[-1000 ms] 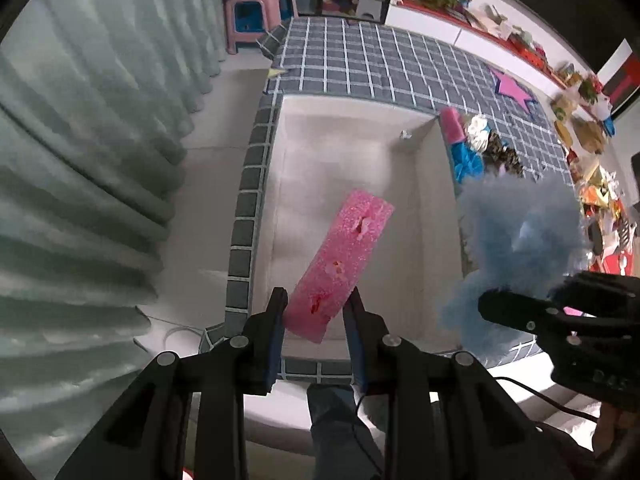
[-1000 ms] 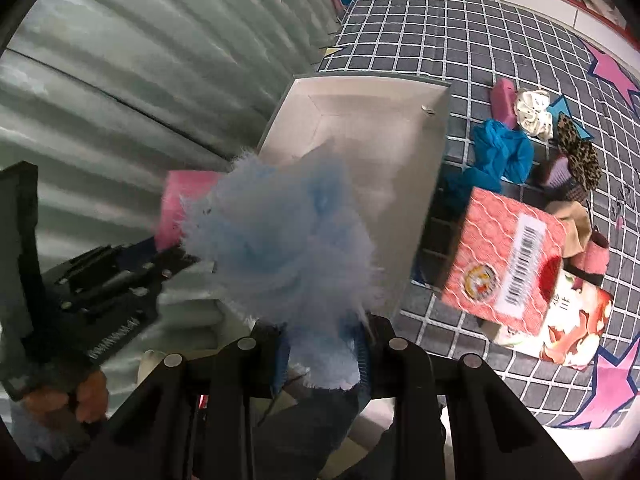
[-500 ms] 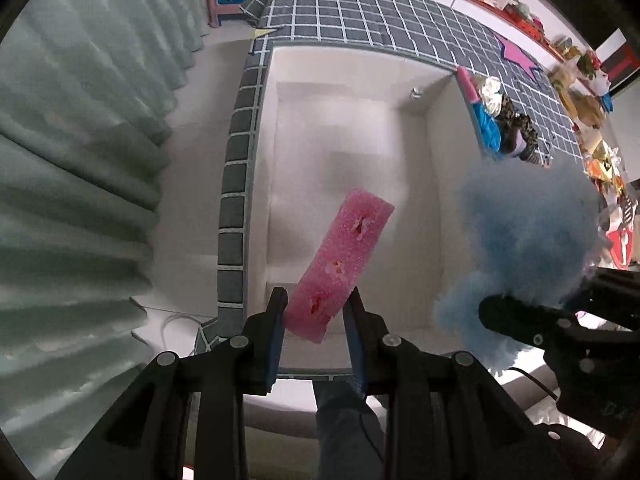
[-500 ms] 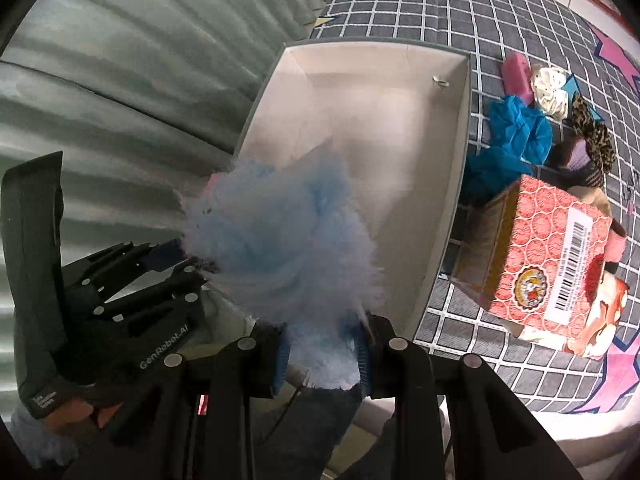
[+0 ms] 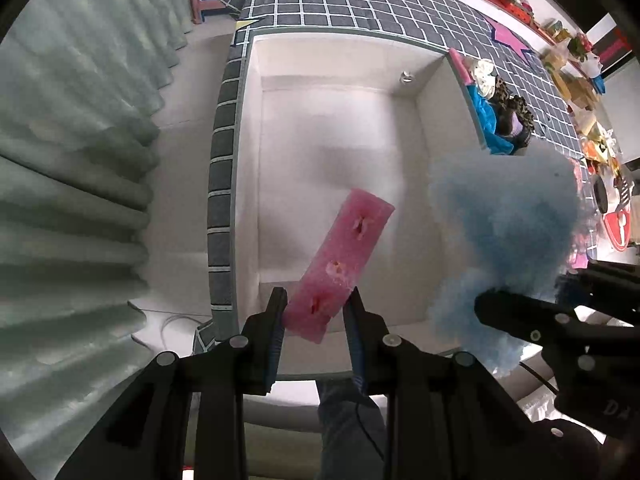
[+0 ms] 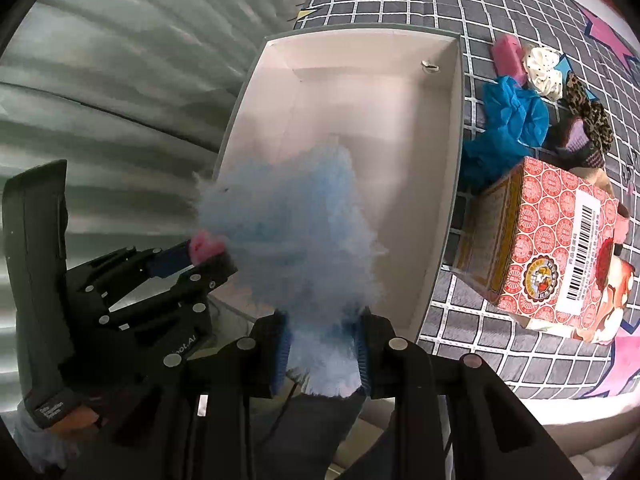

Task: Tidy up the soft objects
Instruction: 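Open both grippers to drop the pom-pom and foam block into the box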

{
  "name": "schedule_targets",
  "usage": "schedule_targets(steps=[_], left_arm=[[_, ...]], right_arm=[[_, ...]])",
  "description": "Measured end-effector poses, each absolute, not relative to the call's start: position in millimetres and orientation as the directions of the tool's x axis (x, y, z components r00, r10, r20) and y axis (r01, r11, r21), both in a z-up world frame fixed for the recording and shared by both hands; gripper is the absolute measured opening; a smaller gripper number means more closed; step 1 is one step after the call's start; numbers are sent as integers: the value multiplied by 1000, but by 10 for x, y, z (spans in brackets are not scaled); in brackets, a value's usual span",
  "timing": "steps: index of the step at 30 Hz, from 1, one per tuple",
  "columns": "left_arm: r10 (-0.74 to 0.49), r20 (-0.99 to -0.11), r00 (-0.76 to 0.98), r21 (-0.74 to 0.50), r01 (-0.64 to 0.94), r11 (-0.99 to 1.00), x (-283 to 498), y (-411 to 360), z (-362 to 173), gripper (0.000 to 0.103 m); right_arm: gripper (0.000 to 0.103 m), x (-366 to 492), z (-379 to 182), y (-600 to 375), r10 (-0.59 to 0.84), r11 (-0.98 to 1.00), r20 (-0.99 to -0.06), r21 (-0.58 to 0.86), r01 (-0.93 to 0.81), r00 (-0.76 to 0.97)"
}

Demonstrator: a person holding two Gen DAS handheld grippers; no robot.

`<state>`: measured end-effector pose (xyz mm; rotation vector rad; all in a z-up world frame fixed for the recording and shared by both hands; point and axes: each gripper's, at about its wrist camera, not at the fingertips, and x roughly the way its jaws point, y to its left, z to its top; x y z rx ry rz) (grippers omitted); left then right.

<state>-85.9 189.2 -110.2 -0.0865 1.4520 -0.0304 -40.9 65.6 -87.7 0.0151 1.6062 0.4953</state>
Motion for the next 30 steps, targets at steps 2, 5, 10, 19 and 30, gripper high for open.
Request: schedule_targets(steps=[2,5,10,19,30], left_arm=[[-73,-990,119,-78,-31,997,-853,1892,-1102,31],[-68,-990,121,-73,-34,997,-850,1892,-1103,32],[-48,-991,126,-54,-40,998,-846,1882,-1107,54],[-35,-990,136,-40,-40,998,-841,1895,-1095,87],[-28,-986,166,-37,-50,998,-819,1929,-1010,91]], right_arm=[[30,-410,-884,656,300,904,-947,319,-283,-111],[30,-402,-884,665,295,905,-949,314,-285,-110],[30,-400,-882,672,288,907,-952,306,-289,-107],[50,-410,-848,674,283,907,-955,296,-300,-89],[84,-405,-611,621,253,919,-967,233,-319,24]])
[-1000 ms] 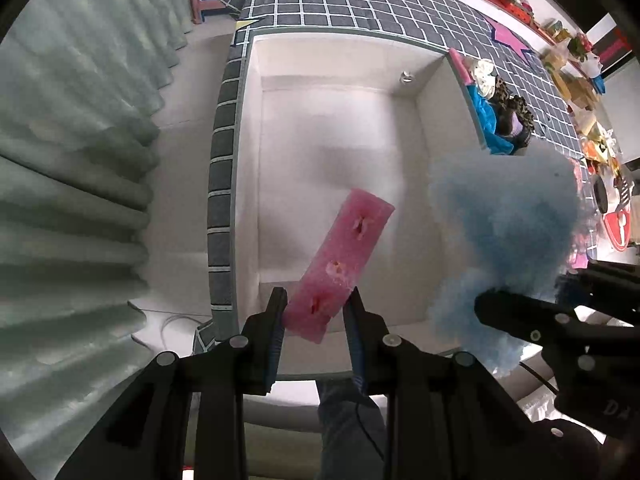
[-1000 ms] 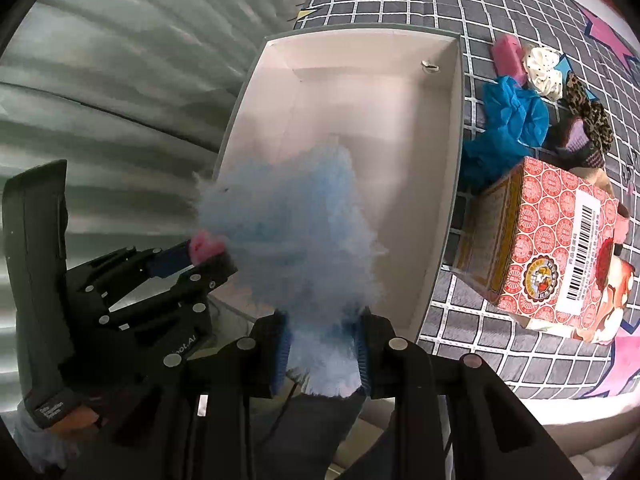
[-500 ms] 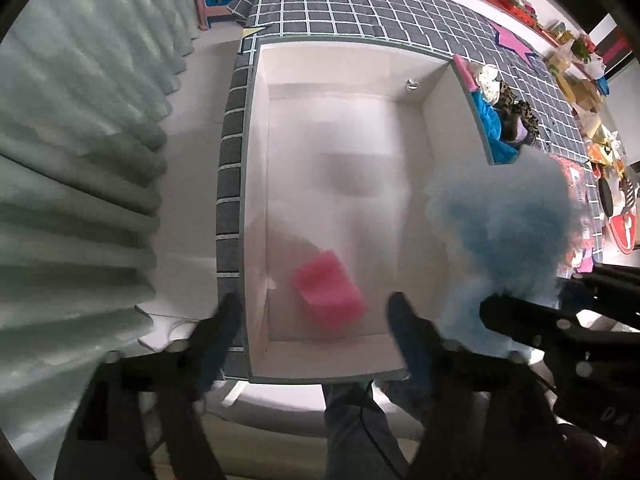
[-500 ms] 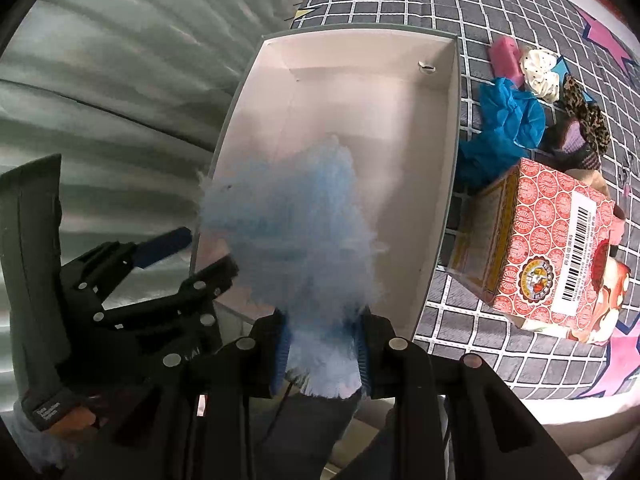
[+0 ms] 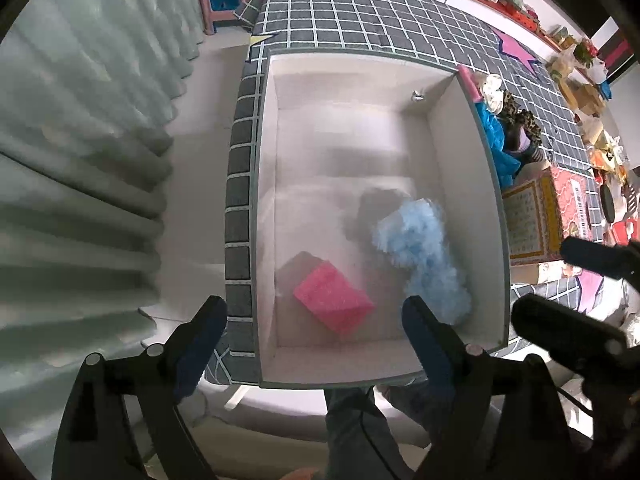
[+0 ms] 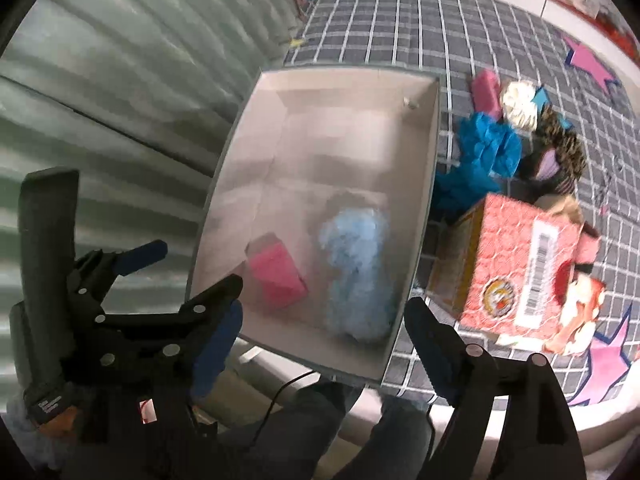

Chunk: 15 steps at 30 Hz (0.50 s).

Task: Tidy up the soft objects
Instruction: 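Open both grippers to drop the pom-pom and foam block into the box, then move both grippers back to the pile of soft items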

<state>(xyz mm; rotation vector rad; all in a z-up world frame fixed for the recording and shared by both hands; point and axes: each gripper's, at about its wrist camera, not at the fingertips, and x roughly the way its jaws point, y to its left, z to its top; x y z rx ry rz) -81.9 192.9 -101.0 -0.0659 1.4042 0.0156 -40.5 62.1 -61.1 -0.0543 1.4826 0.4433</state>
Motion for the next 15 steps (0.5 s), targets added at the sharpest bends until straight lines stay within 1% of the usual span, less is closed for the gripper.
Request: schedule_targets(steps=[7,15], left_arm=[[-42,-983,177,-49,-33,998,-720,1906,-933,91],[-118,-980,163,-116,20,993,-556,1783,-807,91]], right_arm=[[84,-370,-411,605,234,927,-967,192,-323,96],[84,-271,-192,328,252,953,-956,219,-212,147]])
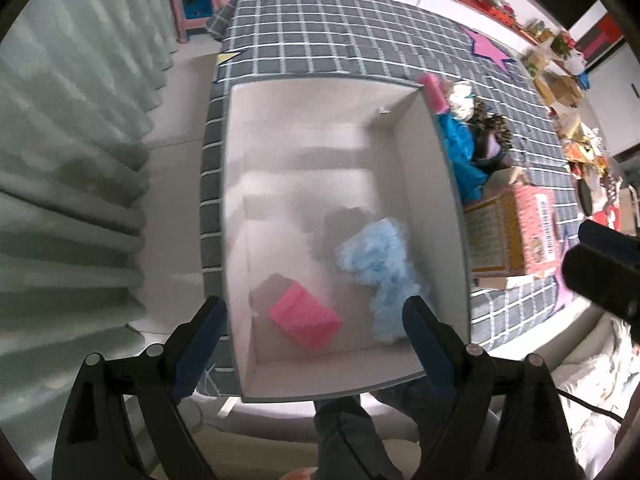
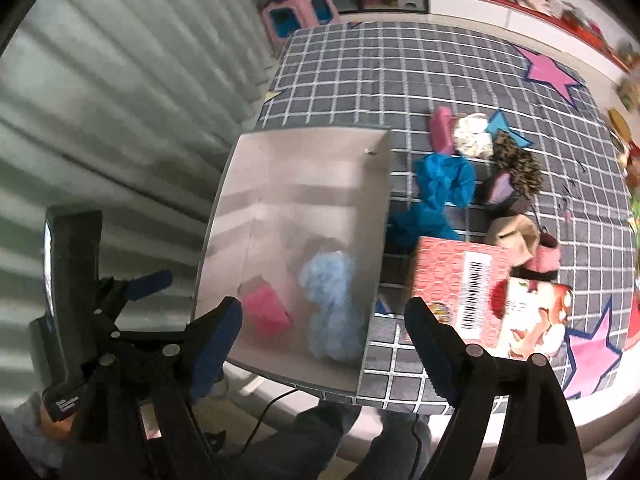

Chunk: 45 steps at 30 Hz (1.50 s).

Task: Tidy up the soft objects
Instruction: 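Move both grippers back to the pile of soft items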

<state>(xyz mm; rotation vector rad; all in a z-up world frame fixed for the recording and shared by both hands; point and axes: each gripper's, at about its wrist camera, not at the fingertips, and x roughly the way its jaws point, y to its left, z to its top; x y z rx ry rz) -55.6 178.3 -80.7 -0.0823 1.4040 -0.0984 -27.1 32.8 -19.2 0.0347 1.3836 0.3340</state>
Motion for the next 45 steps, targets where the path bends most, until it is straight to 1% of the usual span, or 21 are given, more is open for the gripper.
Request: schedule_targets(steps=[7,14,20,25,30,34,38,41,45], left_arm=[[-164,-972,166,-154,70,986,-306,1495,-643,91],[-157,-975,159,-140,114,984,-28,1109,-601,91],[-115,-983,145,-104,86,991,326,782,-595,91],[-8,-987,163,2,63,998,873,445,-658,92],[149,-977,154,157,36,987,1507,168,-929,92],[264,-961,83,264,-4,964,2022,117,-1278,92],[324,-946,-5,324,8,946,2339,74,-1683,92],[333,-942,-53,330,52,943,2410,-44,-1959,92],[289,-955,-65,282,93,955,2423,-237,-2122,92]], right_arm=[[84,-216,30,-370,224,974,-950,223,-30,217],[84,-159,-108,-1215,165,966,-965,200,166,204],[84,55,-406,-1752,165,954,-977,193,230,135],[84,327,-693,-2048,198,950,-976,213,229,88],[84,533,-949,-2289,233,948,-972,234,216,33],[84,629,-1095,-2442,257,944,-966,250,216,-1],[84,699,-1188,-2566,277,939,-961,266,220,-21],[84,773,-1269,-2641,289,936,-957,274,223,-36],[85,936,-1373,-2663,293,938,-955,277,207,-46]])
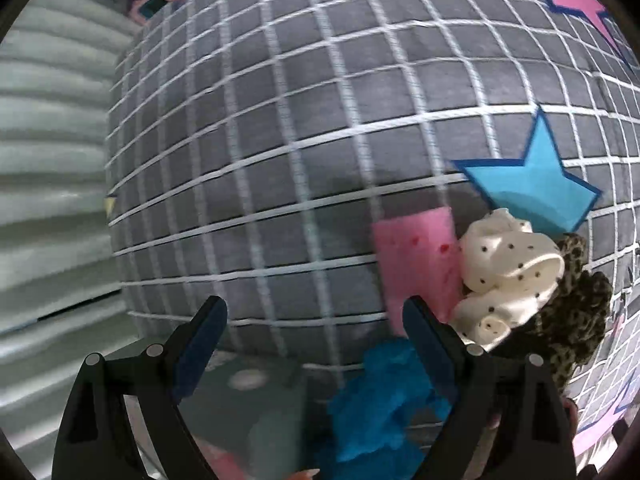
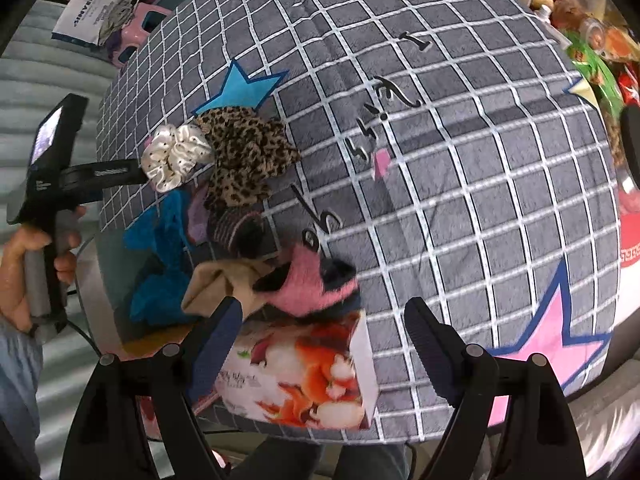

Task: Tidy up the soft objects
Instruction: 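Move both grippers back to the pile of soft items, then grasp the leopard-print scrunchie with the right gripper while the left grasps another pink foam block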

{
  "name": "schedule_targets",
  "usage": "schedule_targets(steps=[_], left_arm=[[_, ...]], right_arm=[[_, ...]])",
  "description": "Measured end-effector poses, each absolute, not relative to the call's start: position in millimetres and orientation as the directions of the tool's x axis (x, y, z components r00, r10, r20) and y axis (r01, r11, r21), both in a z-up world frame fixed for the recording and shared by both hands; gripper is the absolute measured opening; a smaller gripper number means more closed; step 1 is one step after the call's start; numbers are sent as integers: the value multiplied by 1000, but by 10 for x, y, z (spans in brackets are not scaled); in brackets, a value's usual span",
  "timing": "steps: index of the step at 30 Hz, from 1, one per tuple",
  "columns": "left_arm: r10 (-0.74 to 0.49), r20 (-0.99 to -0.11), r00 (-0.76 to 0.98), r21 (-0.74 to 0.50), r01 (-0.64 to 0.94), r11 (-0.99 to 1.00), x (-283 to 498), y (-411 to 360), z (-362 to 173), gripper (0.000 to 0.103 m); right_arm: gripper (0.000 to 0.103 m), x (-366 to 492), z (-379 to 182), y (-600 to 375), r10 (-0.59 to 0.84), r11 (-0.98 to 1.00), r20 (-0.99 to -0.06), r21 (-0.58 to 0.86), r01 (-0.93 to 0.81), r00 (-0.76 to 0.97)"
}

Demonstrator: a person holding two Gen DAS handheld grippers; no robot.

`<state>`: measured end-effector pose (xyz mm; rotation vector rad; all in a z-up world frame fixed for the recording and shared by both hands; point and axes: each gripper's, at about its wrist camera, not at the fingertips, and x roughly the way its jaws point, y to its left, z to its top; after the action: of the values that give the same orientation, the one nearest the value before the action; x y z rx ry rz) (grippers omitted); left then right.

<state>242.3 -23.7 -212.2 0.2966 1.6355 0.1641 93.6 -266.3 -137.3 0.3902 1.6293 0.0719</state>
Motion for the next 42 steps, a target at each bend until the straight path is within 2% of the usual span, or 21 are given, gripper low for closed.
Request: schedule_targets(steps=[2,5,13,16,19,22,26,31,37,42], left_arm=[[266,-961,-74,261,80,962,2472,-259,-2172,99],[257,-962,-88,253,62,966,2519,-210,-2245,102],[200,-978,-60,200,9,980,2479,47,-2158,102],[197,-979,-59,196,13,980,2450,105,-2131,102],[192,-979,-66,192,18,981,2427,110,-2167,102],[159,-985,-65,158,31,987,2412,-3,-2222,102],[123,-992,-20,121,73,990,2380,-325,-2147,102],[150,-989,-3,149,30,988,2370,-175,-2094,102],[128,-989,-71,131,-38,991,2328,32,-2346,102],[119,-988,-101,127,-73,989,2251,-36,-2555,102]], right_arm=[[85,1032,-1418,-2628,294,941,-955,280,191,-49],[85,1289,-1509,-2491,302,945,-952,293,146,-43],[85,1914,-1918,-2074,284,957,-958,281,73,-40],[85,2044,-2116,-1923,228,974,-972,227,30,-58],[100,2070,-2225,-1833,176,984,-982,177,-10,-63],[100,2036,-2205,-1838,116,991,-993,118,-58,-37],[101,1978,-2146,-2076,56,997,-998,56,-54,-5],[101,1926,-2052,-2655,8,997,-1000,9,77,18],[101,1867,-1922,-2865,163,978,-985,170,120,63],[101,1910,-2018,-2573,198,977,-979,200,70,38]])
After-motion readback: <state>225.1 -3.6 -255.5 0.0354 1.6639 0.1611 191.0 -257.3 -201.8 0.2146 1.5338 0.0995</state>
